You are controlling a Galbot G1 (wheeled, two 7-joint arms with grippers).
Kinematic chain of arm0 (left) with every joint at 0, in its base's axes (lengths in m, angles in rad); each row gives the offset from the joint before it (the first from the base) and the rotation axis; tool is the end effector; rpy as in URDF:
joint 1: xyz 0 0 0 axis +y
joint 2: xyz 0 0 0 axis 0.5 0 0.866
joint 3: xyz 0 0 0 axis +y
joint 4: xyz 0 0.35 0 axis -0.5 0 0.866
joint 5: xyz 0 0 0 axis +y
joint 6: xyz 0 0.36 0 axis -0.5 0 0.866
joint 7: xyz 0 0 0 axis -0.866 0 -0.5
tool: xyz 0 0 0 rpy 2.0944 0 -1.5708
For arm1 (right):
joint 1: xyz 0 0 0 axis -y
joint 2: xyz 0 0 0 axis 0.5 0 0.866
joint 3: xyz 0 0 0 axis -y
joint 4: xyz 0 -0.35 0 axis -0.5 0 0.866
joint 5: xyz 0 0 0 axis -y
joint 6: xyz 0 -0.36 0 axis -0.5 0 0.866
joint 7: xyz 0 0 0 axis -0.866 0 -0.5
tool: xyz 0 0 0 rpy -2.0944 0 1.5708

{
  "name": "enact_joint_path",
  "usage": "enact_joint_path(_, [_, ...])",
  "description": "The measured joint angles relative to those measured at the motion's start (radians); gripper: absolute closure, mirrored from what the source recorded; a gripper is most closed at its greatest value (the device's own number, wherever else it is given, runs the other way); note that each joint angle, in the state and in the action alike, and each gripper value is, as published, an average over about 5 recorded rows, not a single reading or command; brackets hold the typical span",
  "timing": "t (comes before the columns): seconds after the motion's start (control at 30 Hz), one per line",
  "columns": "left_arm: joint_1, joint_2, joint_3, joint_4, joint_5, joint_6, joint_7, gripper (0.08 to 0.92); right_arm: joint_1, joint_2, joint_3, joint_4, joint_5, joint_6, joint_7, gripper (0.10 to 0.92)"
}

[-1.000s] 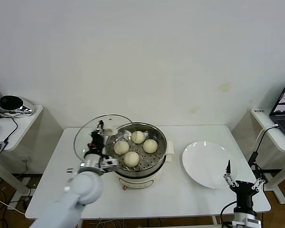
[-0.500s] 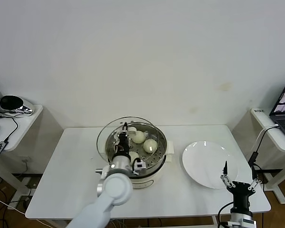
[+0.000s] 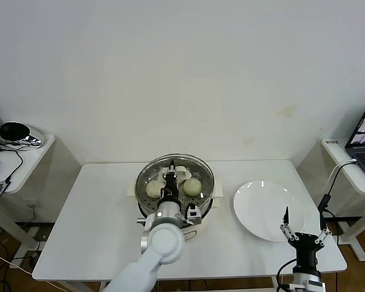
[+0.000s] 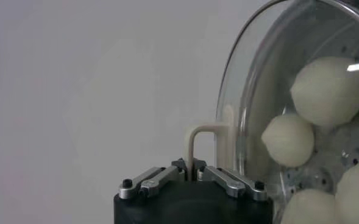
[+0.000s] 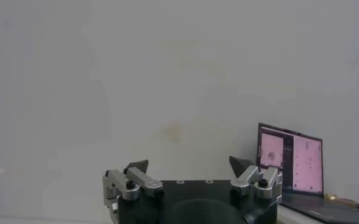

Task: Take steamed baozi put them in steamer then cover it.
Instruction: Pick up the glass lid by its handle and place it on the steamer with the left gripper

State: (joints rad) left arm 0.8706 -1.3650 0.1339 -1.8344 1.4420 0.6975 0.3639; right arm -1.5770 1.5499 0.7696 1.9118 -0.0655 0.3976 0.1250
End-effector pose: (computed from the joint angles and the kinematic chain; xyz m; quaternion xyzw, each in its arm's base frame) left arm 0.3225 -0.1556 -0.2413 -0.0238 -0.7276 -0.6854 0.0193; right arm 0.1688 -0.0874 -0.3629 0.1447 0.9779 -0.1056 0.1076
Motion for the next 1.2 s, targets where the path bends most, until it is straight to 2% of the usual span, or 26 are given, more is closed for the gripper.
enact_joint_path(1.2, [0.026, -0.066, -0.034, 0.085, 0.055, -0.026, -0.029, 0.863, -0.006, -0.015, -0.006, -0.007, 0.008, 0.012, -0.001, 0.203])
